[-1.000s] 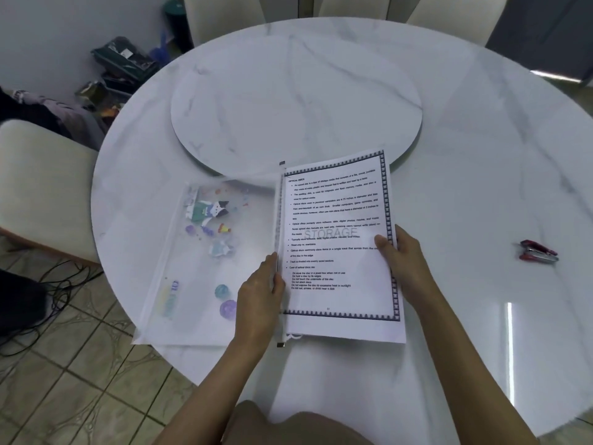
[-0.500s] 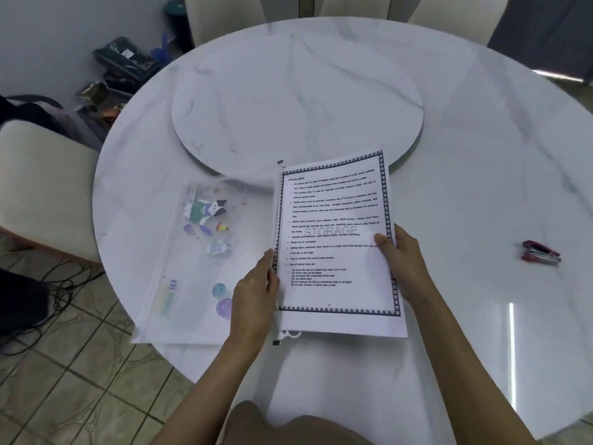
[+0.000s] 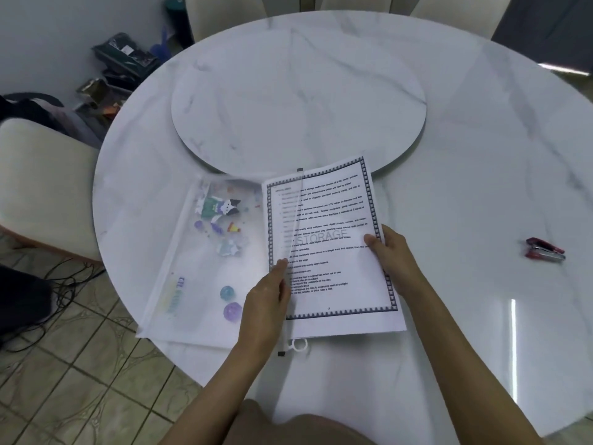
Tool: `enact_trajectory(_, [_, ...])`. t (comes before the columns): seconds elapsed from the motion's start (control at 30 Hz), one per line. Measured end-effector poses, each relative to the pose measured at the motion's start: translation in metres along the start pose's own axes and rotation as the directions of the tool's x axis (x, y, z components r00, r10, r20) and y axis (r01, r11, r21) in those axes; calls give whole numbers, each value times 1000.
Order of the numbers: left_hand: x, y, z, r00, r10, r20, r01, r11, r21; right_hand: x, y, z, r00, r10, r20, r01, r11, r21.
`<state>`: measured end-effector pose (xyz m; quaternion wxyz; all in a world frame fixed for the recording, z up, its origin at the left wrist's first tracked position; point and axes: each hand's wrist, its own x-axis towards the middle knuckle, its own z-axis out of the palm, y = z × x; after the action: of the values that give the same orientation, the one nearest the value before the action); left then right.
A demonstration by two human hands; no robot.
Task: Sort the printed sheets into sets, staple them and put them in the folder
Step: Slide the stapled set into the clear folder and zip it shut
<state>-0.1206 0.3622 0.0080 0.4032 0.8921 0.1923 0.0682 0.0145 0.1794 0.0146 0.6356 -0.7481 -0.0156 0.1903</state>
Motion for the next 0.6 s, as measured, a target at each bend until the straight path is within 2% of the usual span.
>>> enact_trajectory(0.3, [5, 1, 4, 999, 2, -38, 0, 999, 43, -6, 11, 48, 998, -27, -50, 27, 1000, -1])
enact_trajectory(0.4, [9, -7, -7, 999, -23, -48, 19, 996, -82, -7, 15, 52, 999, -20, -41, 21, 999, 31])
enact_trajectory(0.5, [19, -23, -30, 989, -69, -128, 42, 980, -197, -9, 20, 49, 1000, 0, -30, 2, 998, 61])
enact_trajectory(0.6, [34, -50, -61, 963, -126, -238, 95, 986, -138, -12, 23, 47, 1000, 15, -26, -13, 997, 80])
